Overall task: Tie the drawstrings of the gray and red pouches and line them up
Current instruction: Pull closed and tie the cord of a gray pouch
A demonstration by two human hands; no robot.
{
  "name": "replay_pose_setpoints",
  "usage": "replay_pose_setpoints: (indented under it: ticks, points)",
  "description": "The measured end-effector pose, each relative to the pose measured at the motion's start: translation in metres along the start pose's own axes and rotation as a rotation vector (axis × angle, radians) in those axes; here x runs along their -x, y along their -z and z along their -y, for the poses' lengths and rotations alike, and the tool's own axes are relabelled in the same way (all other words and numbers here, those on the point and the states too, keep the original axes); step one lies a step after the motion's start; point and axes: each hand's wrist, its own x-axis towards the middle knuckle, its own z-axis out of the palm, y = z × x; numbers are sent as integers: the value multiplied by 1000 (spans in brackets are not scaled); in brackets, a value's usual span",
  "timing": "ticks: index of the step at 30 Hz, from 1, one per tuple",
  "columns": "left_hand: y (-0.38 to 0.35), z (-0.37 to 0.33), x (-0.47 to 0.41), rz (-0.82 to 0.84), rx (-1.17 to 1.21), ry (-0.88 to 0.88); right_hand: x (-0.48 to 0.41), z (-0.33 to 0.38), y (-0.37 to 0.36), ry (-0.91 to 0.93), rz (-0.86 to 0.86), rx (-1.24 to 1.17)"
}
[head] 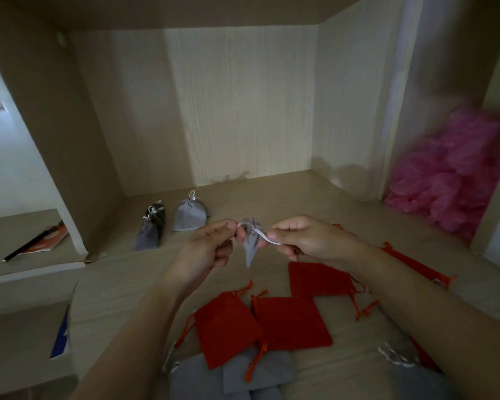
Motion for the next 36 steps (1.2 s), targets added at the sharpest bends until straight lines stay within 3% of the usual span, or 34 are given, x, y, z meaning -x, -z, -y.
replay_pose_setpoints:
  ticks: [7,10,13,19,23,27,31,36]
  points:
    - [10,-2,-4,31,491,-33,5,12,-8,72,92,-183]
    - [10,-4,-5,50,761,2,7,15,-12,43,144,-314]
    - [7,-7,-4,9,877,34,7,15,-16,-9,215,-463]
    - [12,-8,-3,59,903,39,4,13,-21,-31,156,-628]
    - [11,-12,4,140,725,29,5,14,-20,42,91,-581]
    - [-2,-14,6,34,434,52,5,16,-22,91,57,-519]
    - [-9,-12,3,-104,452,104,4,16,-31,142,-7,-471]
    - [-2,-6,3,19,317,-10,-2,14,-41,140,-61,-657]
